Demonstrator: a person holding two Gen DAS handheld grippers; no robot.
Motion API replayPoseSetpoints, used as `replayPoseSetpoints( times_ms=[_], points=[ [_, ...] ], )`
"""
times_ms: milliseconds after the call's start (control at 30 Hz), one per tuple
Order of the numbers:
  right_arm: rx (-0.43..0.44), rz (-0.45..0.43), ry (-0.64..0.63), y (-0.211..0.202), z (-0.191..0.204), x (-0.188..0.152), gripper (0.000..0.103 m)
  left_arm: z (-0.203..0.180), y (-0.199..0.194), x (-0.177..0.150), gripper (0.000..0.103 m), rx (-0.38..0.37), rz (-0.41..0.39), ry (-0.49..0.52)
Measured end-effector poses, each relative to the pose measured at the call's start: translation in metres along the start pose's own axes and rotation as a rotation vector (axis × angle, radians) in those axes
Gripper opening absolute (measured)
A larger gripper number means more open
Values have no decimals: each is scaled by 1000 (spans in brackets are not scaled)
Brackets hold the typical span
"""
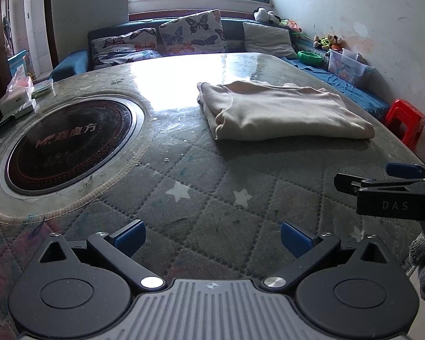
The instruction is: Fold clothes
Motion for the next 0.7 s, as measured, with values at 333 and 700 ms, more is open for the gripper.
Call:
replayPoseSetpoints(
  times_ms=[333,700],
  points=[
    [1,-8,11,-6,-1,-2,103,-6,-6,0,103,-3,-16,13],
    [5,-9,12,-9,1,-4,103,-8,-8,1,103,1,-23,21]
  ],
)
Point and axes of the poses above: each gripper's, at about its wrist camera, not at the fingertips, and y roughly the way its jaws point, z to its left, x to its top, the point moved 5 cm from there along y, roughly the way its jaws point, and after that the axes turned 11 degrees about y, right-handed, at the moved point
